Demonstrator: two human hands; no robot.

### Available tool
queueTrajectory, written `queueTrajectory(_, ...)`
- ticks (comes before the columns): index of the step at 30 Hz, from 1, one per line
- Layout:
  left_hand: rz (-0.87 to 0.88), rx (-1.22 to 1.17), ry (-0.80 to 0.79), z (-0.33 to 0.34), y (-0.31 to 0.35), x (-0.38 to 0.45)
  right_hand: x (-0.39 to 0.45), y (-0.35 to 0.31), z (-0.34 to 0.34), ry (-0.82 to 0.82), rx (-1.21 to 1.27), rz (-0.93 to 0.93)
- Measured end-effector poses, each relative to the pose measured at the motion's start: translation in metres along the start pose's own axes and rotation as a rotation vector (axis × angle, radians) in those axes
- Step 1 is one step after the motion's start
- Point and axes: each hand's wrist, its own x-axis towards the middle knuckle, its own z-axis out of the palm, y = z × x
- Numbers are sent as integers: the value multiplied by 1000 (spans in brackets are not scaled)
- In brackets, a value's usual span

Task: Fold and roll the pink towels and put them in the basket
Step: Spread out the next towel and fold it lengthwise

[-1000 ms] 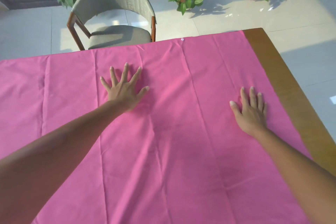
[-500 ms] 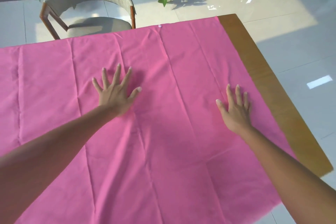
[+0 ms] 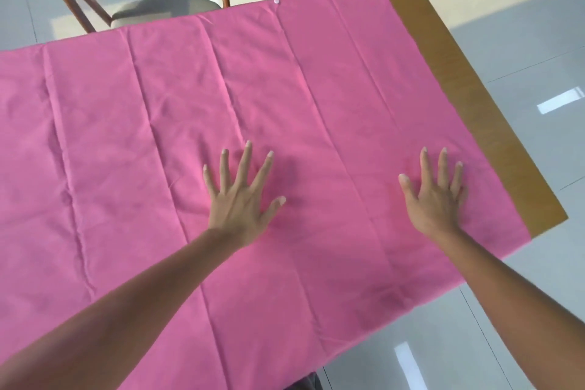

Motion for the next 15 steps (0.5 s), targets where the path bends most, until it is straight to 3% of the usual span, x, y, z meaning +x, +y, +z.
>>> queueTrajectory(4,22,67,-67,20,-6,-69,-57,-9,28,-67,-46,33)
queueTrajectory(10,-21,54,-145,16,-31,-115,-38,-7,-7,-274,-41,45)
queueTrajectory(15,-30,92,-218,19,-41,-198,-109,-55,-6,-323,15,-81)
